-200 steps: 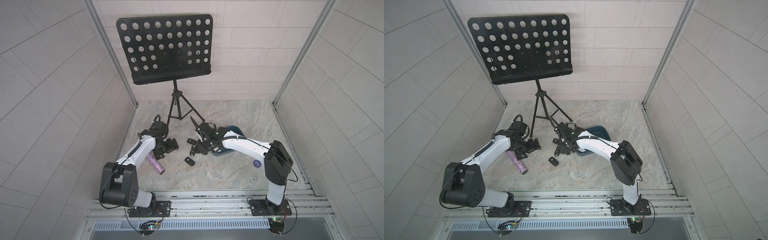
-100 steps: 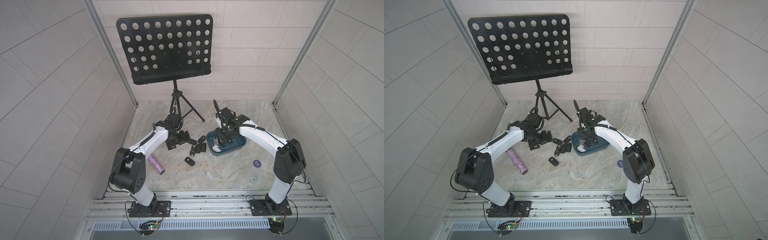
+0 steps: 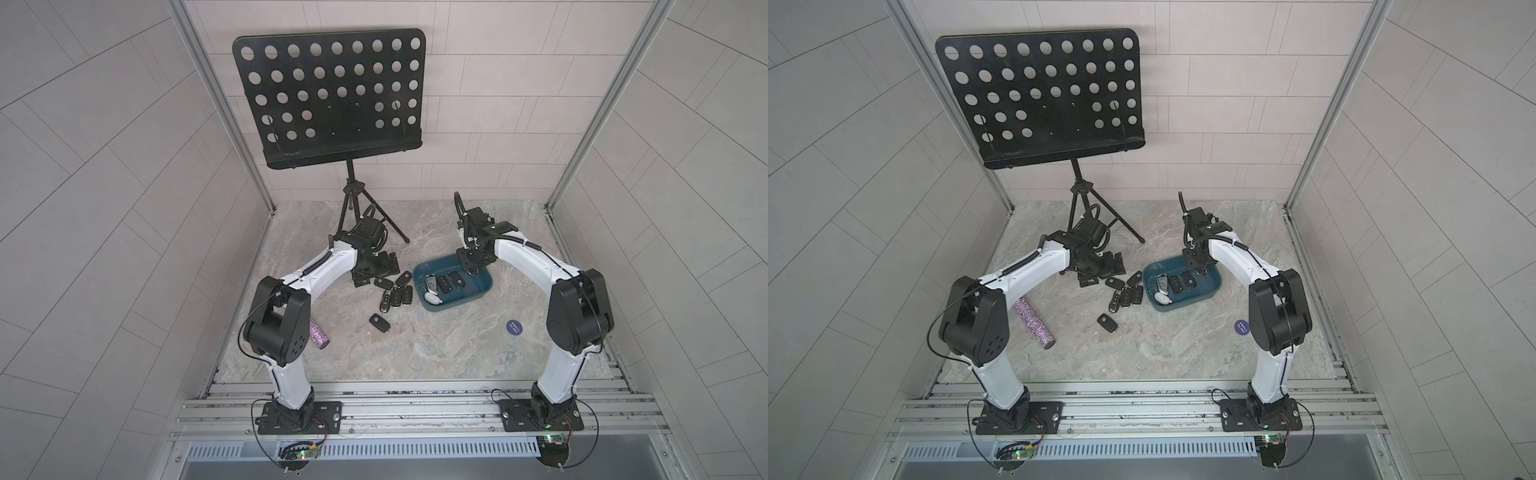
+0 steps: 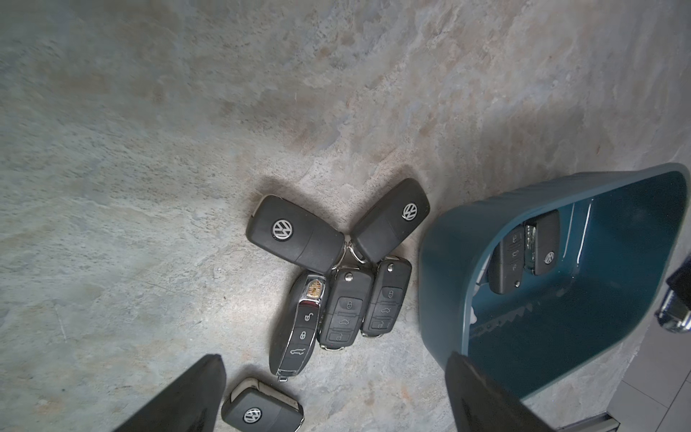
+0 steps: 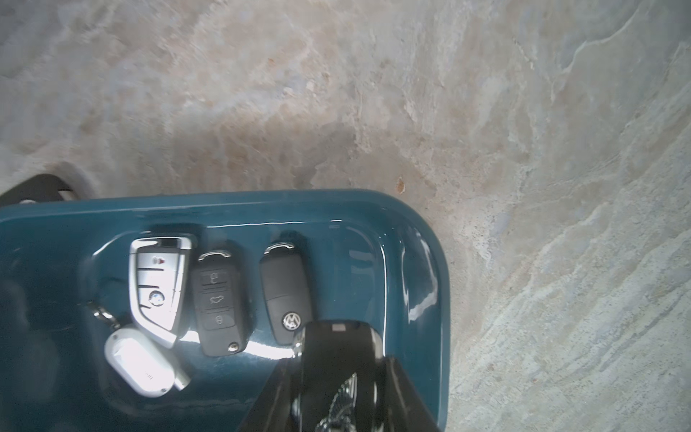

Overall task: Place the car key into the storage box
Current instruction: Place the car key in the storage box.

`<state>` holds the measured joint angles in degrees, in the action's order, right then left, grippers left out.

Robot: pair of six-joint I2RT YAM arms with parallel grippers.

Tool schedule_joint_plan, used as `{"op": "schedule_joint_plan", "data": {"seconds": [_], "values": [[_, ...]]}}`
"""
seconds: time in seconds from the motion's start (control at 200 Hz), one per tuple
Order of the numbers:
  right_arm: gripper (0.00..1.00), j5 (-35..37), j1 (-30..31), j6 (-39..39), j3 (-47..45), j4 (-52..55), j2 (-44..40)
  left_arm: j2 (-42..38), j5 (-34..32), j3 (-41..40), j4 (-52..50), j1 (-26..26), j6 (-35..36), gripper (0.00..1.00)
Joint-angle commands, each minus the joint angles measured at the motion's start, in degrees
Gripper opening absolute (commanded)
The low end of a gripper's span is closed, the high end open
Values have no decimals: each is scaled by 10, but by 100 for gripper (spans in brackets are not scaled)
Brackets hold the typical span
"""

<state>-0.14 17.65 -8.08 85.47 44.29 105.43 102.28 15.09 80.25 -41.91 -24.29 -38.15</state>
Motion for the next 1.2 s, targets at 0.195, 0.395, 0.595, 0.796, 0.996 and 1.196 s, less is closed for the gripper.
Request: {"op": "schedule_joint_plan", "data": {"seconds": [0.195,0.395,0.595,0.796,0.996,1.196], "values": [[28,-14,-19,24,-43,-61,21,-20,-48,2,-33,-9,-4,100],[28,-19,-20,23,-48,-77,47,-34,-49,-17,-30,-13,-13,100],[28,-25,-20,16,-52,-89,70,-40,-52,-18,-28,-22,-19,100],[29,-26,-20,15,-57,-94,82,-40,-58,-15,-33,-22,-18,100],[43,-32,-20,6,-56,-92,86,-38,-66,-12,-40,-22,-18,100],[55,-23,-20,-5,-45,-79,64,-34,-82,-7,-55,-22,-25,100]]}}
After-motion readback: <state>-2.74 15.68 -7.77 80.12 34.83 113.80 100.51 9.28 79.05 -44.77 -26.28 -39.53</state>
